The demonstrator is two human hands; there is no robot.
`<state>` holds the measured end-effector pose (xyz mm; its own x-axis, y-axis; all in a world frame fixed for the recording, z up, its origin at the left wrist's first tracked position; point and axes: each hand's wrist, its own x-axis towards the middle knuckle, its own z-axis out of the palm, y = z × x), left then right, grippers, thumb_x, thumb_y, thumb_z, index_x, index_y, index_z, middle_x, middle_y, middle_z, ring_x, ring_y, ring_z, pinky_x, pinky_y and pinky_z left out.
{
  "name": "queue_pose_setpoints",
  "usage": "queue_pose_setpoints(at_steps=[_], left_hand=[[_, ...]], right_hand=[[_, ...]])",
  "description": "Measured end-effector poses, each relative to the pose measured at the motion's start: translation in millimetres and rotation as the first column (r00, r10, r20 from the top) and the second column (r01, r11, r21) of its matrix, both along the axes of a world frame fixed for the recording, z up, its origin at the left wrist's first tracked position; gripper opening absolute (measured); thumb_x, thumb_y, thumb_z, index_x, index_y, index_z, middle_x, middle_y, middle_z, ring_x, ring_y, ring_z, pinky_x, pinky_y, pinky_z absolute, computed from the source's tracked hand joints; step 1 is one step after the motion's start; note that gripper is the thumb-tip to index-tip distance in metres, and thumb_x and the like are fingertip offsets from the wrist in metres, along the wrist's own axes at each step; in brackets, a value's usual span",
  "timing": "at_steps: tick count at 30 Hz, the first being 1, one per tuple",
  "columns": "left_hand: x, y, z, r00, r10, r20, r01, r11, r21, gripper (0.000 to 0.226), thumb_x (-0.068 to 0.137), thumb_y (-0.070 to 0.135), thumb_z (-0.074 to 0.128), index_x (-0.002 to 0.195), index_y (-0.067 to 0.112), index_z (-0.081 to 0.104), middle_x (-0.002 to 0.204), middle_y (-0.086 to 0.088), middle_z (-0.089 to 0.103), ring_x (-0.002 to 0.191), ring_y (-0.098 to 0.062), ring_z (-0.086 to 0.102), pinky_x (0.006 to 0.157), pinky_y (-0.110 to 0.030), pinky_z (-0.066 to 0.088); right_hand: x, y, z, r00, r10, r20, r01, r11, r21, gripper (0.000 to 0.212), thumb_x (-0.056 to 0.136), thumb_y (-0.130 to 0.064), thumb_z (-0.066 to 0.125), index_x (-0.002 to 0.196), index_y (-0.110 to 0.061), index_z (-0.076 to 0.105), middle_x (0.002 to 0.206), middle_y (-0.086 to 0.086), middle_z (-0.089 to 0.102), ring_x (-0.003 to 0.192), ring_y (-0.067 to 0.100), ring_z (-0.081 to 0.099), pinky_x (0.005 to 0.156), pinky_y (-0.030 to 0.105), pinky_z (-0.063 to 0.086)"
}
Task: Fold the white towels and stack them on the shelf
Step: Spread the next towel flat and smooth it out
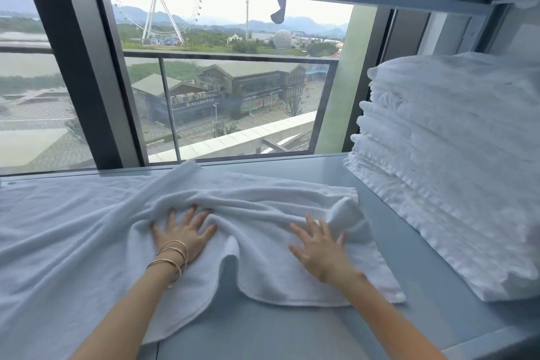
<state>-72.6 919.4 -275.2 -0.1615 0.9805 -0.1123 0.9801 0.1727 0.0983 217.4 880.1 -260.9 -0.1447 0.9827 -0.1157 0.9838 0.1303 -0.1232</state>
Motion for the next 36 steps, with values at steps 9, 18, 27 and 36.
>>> queue_pose_setpoints(at_steps=[9,18,27,36], left_hand=[[-37,-19,0,0.996,0.089,-0.028,-0.086,0.993,0.074,0.057,0.091,0.065,0.019,0.144,0.047,0.009,0.157,0.012,0.001,0.144,-0.028,-0.002,0.113,-0.051,0.001],[65,-26,-6,0.986,-0.166,-0.016,0.166,0.985,0.05,0.079,0.068,0.073,0.003,0.144,0.049,0.007,0.157,0.006,-0.009,0.142,-0.034,-0.012,0.109,-0.06,-0.005],[56,-63,-7,0.917,-0.397,-0.03,0.397,0.918,-0.009,0.089,0.059,0.071,-0.013,0.144,0.049,0.005,0.157,0.009,-0.009,0.143,-0.03,-0.014,0.111,-0.053,-0.008],[-133,-122,41,0.896,-0.406,0.179,0.324,0.875,0.359,0.03,0.084,0.032,0.046,0.105,0.029,0.068,0.128,-0.004,0.058,0.116,-0.028,0.057,0.094,-0.04,0.047]], right_hand=[[32,18,-22,0.998,0.031,-0.045,-0.025,0.991,0.133,0.096,0.058,-0.072,-0.016,0.144,-0.044,0.015,0.157,0.0,-0.008,0.143,0.015,-0.011,0.114,0.043,-0.008],[83,12,-25,0.994,-0.093,-0.062,0.102,0.978,0.179,0.082,0.07,-0.063,-0.006,0.144,-0.039,0.023,0.157,0.001,0.008,0.144,0.014,0.0,0.115,0.041,0.001],[143,-13,-28,0.966,-0.245,-0.086,0.259,0.933,0.25,0.039,0.098,-0.028,0.036,0.135,-0.024,0.047,0.15,0.008,0.031,0.14,0.025,0.023,0.113,0.045,0.02],[-82,-2,14,0.925,0.265,-0.272,-0.066,0.818,0.572,0.048,0.06,0.028,0.058,0.092,-0.005,0.07,0.111,0.021,0.062,0.101,0.041,0.059,0.091,0.035,0.045]])
